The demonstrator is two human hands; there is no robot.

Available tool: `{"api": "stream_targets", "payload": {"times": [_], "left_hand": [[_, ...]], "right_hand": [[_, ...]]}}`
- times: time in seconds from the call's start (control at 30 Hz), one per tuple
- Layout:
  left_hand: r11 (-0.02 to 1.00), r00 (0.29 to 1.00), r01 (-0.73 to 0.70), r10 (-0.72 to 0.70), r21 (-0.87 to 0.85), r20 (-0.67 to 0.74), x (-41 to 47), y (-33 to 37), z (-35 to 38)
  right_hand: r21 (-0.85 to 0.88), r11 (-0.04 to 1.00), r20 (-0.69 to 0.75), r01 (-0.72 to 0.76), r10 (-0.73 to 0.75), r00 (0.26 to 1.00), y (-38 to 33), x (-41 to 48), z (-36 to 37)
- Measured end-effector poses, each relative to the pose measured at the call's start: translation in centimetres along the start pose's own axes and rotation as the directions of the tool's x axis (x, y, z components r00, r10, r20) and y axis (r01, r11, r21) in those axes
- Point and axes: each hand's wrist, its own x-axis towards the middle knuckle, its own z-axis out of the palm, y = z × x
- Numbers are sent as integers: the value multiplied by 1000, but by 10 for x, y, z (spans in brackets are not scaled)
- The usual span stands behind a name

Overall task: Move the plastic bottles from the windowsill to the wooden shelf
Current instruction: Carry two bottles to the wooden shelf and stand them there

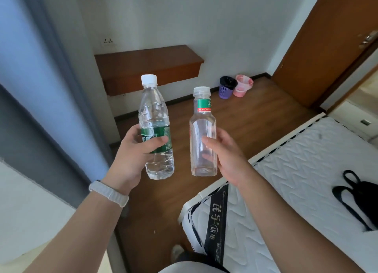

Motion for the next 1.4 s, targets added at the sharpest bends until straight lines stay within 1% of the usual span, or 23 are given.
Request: {"api": "stream_targets", "payload": {"times": [0.17, 0.23, 0.33, 0.57, 0.73, 0.87, 1.03, 1.17, 1.4], "left_hand": [[1000, 1000, 14, -14, 25, 25, 39, -2, -2], [999, 999, 22, -23, 24, 24, 57, -1, -4], [998, 999, 26, -27, 58, 23, 88, 2, -7], [989, 998, 54, -48, 141, -50, 171, 30, -18], [982, 995, 32, -14, 185, -99, 222, 52, -17], [978, 996, 13, 6, 209, -94, 250, 66, -13], [976, 997, 16, 0, 216, -73, 283, 75, -6], [980, 998, 25, -13, 196, -63, 312, 75, 0], [975, 996, 85, -82, 206, -23, 380, 72, 3]], "right_hand": [[13, 999, -13, -34, 35, 999, 0, 32, 1], [42, 998, -13, -40, 41, 999, -3, 51, 1], [70, 997, 12, -44, 43, 999, -6, 87, 5], [115, 991, 74, -68, 60, 995, -26, 183, 22], [107, 993, 106, -40, 29, 994, -49, 247, 26], [113, 993, 119, -24, 11, 993, -61, 278, 31], [83, 996, 103, -33, 24, 994, -64, 303, 29], [79, 996, 64, -35, 30, 998, -64, 323, 21], [33, 999, -8, -40, 41, 999, -63, 371, 18]]}}
